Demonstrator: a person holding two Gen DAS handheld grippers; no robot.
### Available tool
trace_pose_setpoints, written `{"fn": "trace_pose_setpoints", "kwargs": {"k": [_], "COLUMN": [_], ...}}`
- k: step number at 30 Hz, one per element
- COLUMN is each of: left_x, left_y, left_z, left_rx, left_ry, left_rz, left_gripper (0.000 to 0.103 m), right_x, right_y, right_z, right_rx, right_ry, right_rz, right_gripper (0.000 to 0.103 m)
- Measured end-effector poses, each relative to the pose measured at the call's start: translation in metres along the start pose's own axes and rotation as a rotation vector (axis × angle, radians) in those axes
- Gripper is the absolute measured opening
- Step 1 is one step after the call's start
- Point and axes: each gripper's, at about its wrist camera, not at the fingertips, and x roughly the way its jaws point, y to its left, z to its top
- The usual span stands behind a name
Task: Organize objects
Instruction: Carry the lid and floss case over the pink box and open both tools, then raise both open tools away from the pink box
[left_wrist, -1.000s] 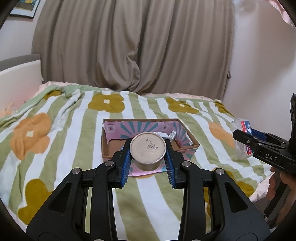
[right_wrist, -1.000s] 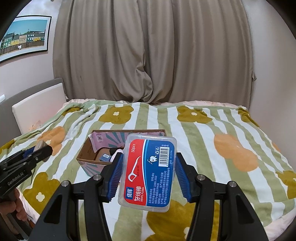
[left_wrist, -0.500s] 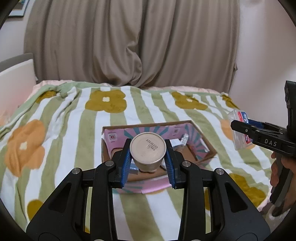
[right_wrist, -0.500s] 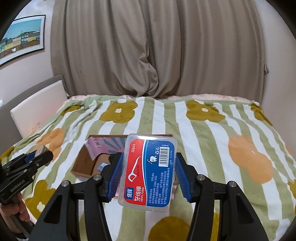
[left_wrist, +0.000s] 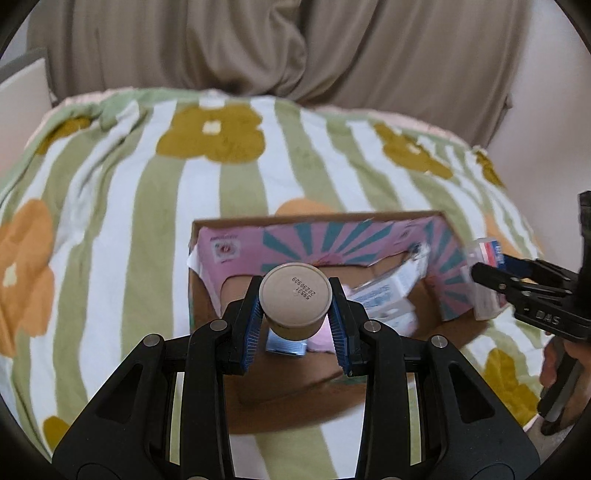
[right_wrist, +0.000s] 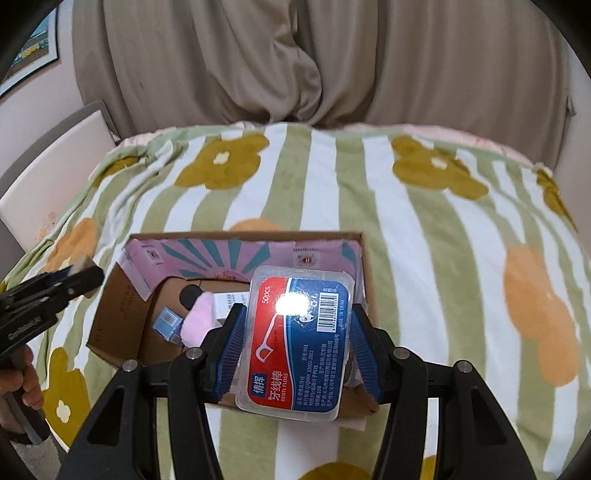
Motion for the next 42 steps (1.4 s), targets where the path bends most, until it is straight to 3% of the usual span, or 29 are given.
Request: {"fn": "trace_pose_setpoints", "kwargs": {"k": [6, 10, 11, 12, 13, 14, 16, 22, 33, 42], "left_x": [0.028, 0.030, 0.031, 0.032, 0.031, 0.030, 0.032, 0.030, -0.001, -0.070], "left_y": [0.011, 0.013, 0.013, 0.011, 0.010, 0.009, 0.006, 0.000, -0.009, -0.024], "left_z": [0.002, 0.007, 0.008, 0.010, 0.011, 0.012, 0.012, 0.012, 0.011, -0.003], "left_rx": [-0.028, -0.056, -0.058, -0.058, -0.057, -0.054, -0.049, -0.047, -0.019, 0.005], "left_ry": [0.040, 0.032, 0.039, 0.044, 0.040, 0.025, 0.020, 0.015, -0.022, -0.108], "left_rz": [0.027, -0.001, -0.004, 0.000, 0.008, 0.010, -0.001, -0.002, 0.014, 0.036], "left_gripper": [0.030, 0.034, 0.045, 0.079, 0.100, 0.103, 0.103, 0.103, 0.103, 0.103], "right_x": [0.020, 0.023, 0.022, 0.023, 0.024, 0.025, 0.021, 0.017, 0.010, -0.035], "right_y": [-0.004, -0.006, -0.007, -0.008, -0.008, -0.009, -0.008, 0.002, 0.006, 0.014], "right_z": [-0.001, -0.001, -0.001, 0.000, 0.000, -0.001, -0.003, -0.014, -0.018, -0.015], "right_rx": [0.001, 0.008, 0.015, 0.017, 0.019, 0.020, 0.009, -0.064, -0.043, -0.029], "right_ry": [0.039, 0.036, 0.025, 0.029, 0.039, 0.043, 0.018, 0.003, -0.006, -0.092], "right_rz": [0.004, 0.024, 0.031, 0.037, 0.036, 0.031, 0.021, -0.030, -0.027, -0.048], "right_gripper": [0.051, 0.051, 0.054, 0.060, 0.078, 0.093, 0.103, 0.103, 0.103, 0.103]}}
